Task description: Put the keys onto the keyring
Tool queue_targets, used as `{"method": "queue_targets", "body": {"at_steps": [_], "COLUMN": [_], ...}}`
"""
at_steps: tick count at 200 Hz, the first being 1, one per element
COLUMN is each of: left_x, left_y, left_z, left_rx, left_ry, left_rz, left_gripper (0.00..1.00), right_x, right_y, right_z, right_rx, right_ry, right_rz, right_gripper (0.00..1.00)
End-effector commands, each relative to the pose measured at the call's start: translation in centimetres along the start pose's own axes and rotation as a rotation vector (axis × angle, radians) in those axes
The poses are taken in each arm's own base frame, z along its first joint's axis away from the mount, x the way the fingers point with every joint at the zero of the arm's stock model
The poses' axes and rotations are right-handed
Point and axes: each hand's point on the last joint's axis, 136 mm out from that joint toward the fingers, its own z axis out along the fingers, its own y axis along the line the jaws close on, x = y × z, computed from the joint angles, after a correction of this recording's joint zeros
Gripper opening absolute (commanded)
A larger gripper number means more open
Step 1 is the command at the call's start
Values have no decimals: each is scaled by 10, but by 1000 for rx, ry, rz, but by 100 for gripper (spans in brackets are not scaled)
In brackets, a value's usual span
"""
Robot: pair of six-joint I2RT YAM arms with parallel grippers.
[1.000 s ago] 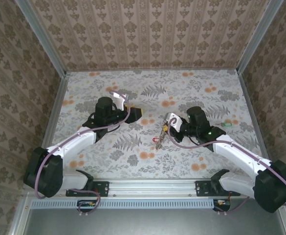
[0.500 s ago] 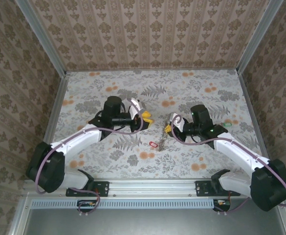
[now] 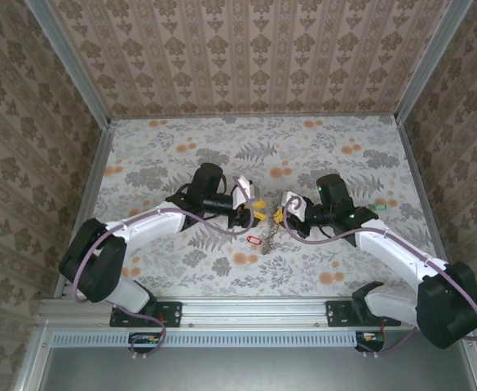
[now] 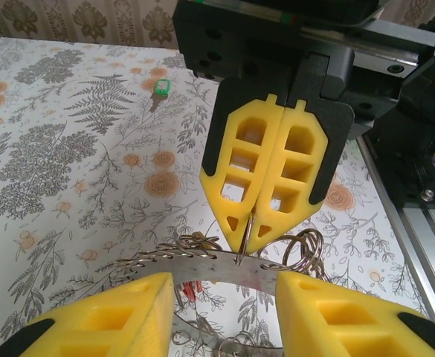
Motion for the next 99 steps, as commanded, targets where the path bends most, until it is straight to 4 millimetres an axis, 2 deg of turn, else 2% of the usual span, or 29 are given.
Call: {"method": "queue_targets", "body": {"at_steps": [1,43,99], "left_x": [-11,-6,-2], "left_y": [0,-2,-1], "left_z": [5,11,12], "left_rx": [19,43,37], "left_ry": [-18,0,22], "left_rz": [84,97,105], "left_gripper": [37,35,27], "right_x": [-26,-29,-29], "right_y": [-5,-6,-5], "right_z": [-3,-2,-3], "right_rx": [-21,-43,-55], "right_ry": [-74,-76,-69], "right_rz": [-72,-77,-72], "right_gripper": [0,0,0]}}
